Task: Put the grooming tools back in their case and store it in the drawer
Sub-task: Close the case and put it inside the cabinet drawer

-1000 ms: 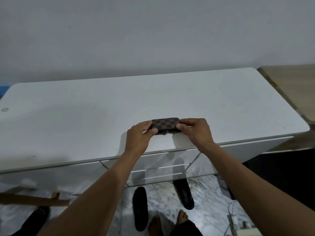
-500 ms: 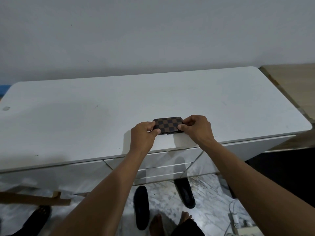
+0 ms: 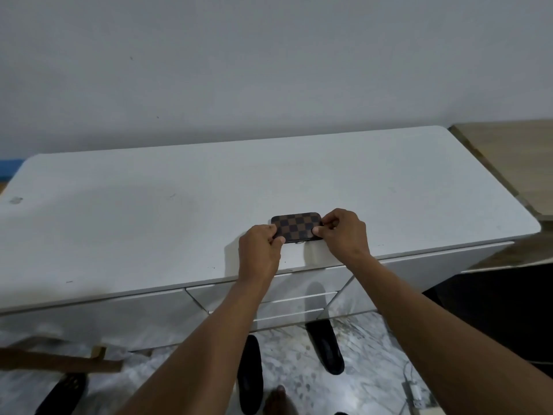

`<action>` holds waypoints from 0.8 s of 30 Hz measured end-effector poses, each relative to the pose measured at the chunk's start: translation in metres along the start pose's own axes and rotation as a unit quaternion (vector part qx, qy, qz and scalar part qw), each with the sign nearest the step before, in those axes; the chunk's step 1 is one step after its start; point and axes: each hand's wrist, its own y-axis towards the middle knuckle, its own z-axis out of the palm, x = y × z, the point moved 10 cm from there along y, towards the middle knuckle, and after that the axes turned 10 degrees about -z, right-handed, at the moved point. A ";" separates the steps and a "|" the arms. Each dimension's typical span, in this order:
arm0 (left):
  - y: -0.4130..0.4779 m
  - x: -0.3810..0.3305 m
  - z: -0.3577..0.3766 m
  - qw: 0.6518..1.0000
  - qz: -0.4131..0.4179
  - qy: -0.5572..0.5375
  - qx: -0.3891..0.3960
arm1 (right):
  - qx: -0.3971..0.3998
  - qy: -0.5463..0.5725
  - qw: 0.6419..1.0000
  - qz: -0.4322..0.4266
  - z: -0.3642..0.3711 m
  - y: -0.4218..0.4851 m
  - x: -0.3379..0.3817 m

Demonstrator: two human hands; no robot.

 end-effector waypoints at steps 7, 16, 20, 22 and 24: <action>-0.006 0.008 0.002 1.000 -0.011 -0.009 -0.007 | 0.022 -0.032 0.999 -0.035 0.002 -0.008 0.006; -0.054 0.002 -0.012 0.998 0.019 -0.035 -0.050 | 0.023 -0.043 0.994 -0.101 -0.009 -0.065 -0.001; -0.105 0.010 0.007 0.996 0.078 0.017 -0.029 | 0.022 -0.122 0.973 -0.195 0.000 -0.109 -0.009; -0.116 0.027 0.026 0.995 0.064 0.076 0.026 | 0.082 -0.169 0.963 -0.195 0.020 -0.124 -0.023; -0.120 0.040 0.037 0.987 0.066 0.130 0.063 | 0.125 -0.190 0.954 -0.196 0.035 -0.132 -0.030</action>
